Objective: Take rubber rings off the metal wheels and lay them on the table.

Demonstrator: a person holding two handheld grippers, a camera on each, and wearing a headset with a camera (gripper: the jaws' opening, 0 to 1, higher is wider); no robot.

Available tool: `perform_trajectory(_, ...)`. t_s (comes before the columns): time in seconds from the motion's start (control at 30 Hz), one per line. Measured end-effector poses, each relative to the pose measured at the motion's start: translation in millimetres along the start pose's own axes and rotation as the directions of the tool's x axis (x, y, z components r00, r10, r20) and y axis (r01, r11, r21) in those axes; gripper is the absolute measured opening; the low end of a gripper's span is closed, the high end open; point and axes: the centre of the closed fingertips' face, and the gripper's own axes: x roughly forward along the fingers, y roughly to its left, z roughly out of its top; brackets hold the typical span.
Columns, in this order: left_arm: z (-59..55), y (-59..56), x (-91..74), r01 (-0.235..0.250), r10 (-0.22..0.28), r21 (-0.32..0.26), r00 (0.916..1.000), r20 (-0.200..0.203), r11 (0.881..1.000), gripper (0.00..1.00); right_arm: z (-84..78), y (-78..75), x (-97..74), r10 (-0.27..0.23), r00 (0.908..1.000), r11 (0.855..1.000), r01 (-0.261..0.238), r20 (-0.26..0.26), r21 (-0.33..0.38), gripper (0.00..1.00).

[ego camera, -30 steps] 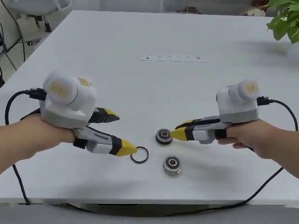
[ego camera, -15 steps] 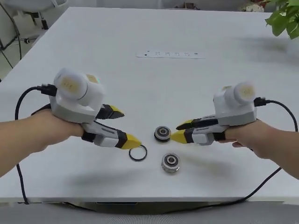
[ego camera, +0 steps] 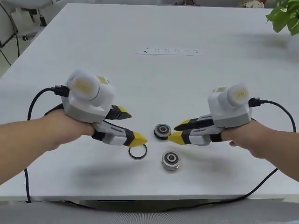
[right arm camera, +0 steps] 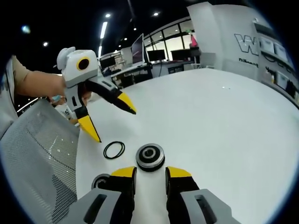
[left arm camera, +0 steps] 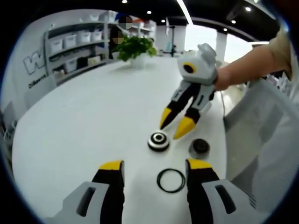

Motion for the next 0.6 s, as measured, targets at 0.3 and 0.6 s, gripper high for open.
perform_trajectory(0.3, 5.9, -1.0, 13.0, 0.009, -0.009, 0.018, 1.0000, 0.000, 1.000, 0.49, 1.9, -2.7, 5.9, -0.011, 0.9999, 0.999, 0.011, -0.003, -0.039, 0.20)
perform_trajectory(0.6, 10.7, -2.7, 25.3, 0.026, -0.026, 0.032, 0.9997, -0.004, 0.999, 0.46, 0.2, -6.6, 10.3, -0.013, 0.9998, 0.997, 0.012, -0.013, -0.074, 0.20)
